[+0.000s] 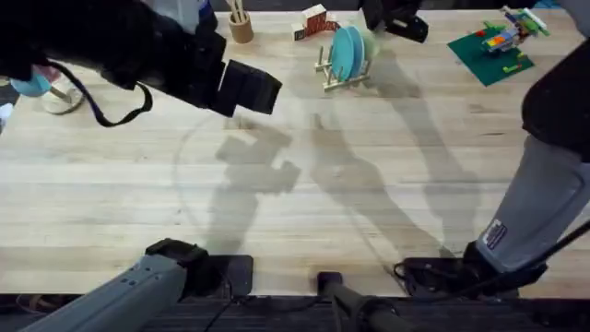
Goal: Pick up the plates from the table one by one and place each into a slot on the dish rack.
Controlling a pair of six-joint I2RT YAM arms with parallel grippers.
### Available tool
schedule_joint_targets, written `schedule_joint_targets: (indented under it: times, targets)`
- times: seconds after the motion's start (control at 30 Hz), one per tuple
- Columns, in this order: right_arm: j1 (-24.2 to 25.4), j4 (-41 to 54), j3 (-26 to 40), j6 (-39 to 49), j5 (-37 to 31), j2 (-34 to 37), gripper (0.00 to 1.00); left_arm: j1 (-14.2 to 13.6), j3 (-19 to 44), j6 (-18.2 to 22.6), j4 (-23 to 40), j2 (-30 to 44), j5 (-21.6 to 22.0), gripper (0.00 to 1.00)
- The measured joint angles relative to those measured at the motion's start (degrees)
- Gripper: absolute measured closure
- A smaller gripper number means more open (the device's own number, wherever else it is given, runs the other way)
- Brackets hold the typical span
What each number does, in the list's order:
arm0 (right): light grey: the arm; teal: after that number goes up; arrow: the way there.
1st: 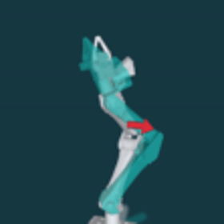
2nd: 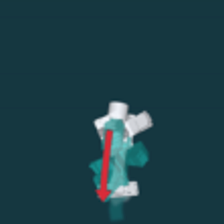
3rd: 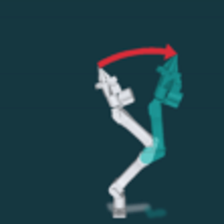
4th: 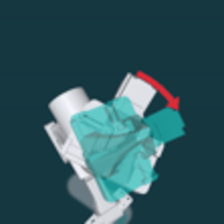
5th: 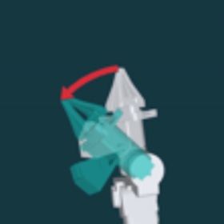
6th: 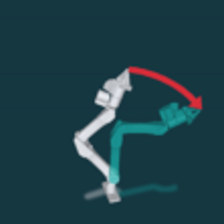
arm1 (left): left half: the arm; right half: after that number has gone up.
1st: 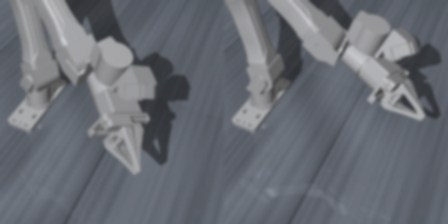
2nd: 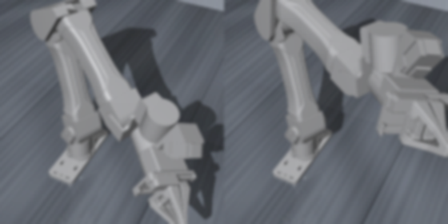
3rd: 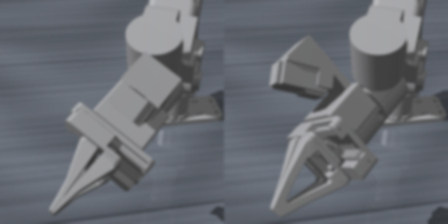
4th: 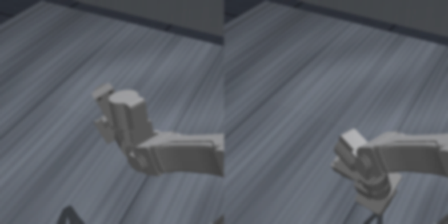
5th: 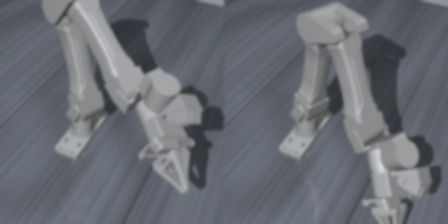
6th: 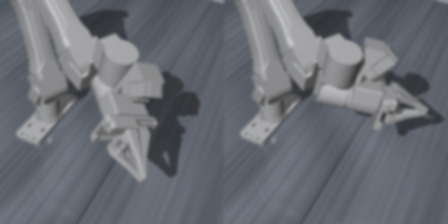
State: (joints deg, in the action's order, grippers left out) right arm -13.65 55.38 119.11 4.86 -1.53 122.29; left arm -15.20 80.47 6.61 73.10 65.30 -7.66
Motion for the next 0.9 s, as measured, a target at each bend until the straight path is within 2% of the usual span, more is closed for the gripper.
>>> schedule_joint_targets:
  times: [0.53, 0.57, 0.67, 0.77, 0.9]
  targets:
    - [0.0, -0.2, 0.0, -0.1, 0.1, 2.3, 0.972, 0.0, 0.0, 0.0, 0.0, 0.0, 0.0, 0.006]
    - [0.0, -0.2, 0.0, -0.2, 0.1, 2.3, 0.963, 0.0, 0.0, 0.0, 0.0, 0.0, 0.0, 0.006]
    - [0.0, -0.2, 0.0, -0.1, 0.1, 2.3, 0.832, 0.0, 0.0, 0.0, 0.0, 0.0, 0.0, 0.006]
    - [0.0, 0.0, 0.0, -0.2, 0.1, 2.3, 0.764, 0.0, 0.0, 0.0, 0.0, 0.0, 0.0, 0.007]
    - [0.0, 0.1, 0.0, -0.2, 0.1, 2.3, 0.747, 0.0, 0.0, 0.0, 0.0, 0.0, 0.0, 0.006]
